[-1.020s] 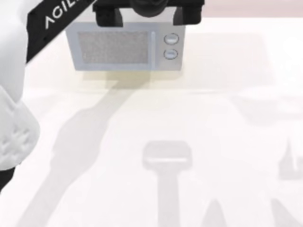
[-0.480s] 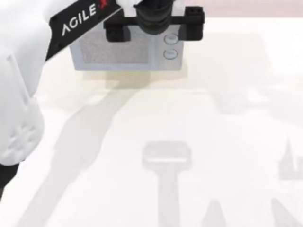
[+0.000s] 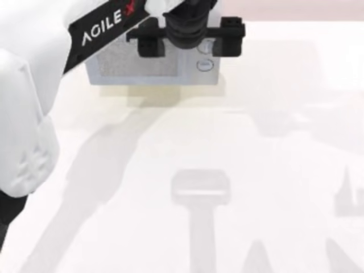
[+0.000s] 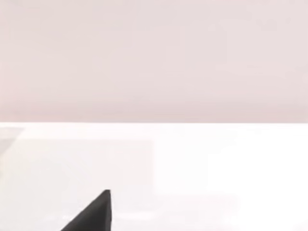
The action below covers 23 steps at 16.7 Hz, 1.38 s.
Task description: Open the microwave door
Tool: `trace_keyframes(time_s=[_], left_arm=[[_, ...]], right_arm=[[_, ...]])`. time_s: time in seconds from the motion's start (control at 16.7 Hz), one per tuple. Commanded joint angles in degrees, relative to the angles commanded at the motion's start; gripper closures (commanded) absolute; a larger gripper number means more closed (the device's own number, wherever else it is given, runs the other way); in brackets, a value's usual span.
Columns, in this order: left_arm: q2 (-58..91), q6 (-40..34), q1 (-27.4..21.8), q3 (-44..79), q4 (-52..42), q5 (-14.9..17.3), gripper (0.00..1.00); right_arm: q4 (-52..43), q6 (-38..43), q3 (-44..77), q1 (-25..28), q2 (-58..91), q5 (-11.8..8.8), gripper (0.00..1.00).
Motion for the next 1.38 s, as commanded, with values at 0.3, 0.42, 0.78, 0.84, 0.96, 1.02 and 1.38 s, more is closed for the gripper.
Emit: trace_keyframes(time_s=[0.3, 0.42, 0.78, 0.84, 0.96, 1.02, 1.38], left_arm=[[0.0, 0.0, 0.0, 0.0, 0.0, 0.0, 0.83], [0.0, 0.0, 0.0, 0.0, 0.0, 0.0, 0.98], [0.0, 0.0, 0.0, 0.0, 0.0, 0.0, 1.00], [0.0, 0.0, 0.0, 0.0, 0.0, 0.0, 1.00], [0.1, -0.5, -1.9, -1.7, 0.2, 1.3, 1.00], [-0.1, -0.5, -1.9, -1.9, 0.3, 1.2, 1.00], [-6.2, -1.6, -1.8, -10.6, 3.7, -0.7, 1.00]], right_arm=[[0.0, 0.0, 0.0, 0.0, 0.0, 0.0, 0.00], [0.0, 0.0, 0.0, 0.0, 0.0, 0.0, 0.00], [0.0, 0.0, 0.0, 0.0, 0.0, 0.0, 0.00], [0.0, 0.0, 0.0, 0.0, 0.0, 0.0, 0.00], [0.0, 0.0, 0.0, 0.0, 0.0, 0.0, 0.00], [0.0, 0.0, 0.0, 0.0, 0.0, 0.0, 0.00], [0.0, 0.0, 0.0, 0.0, 0.0, 0.0, 0.00]])
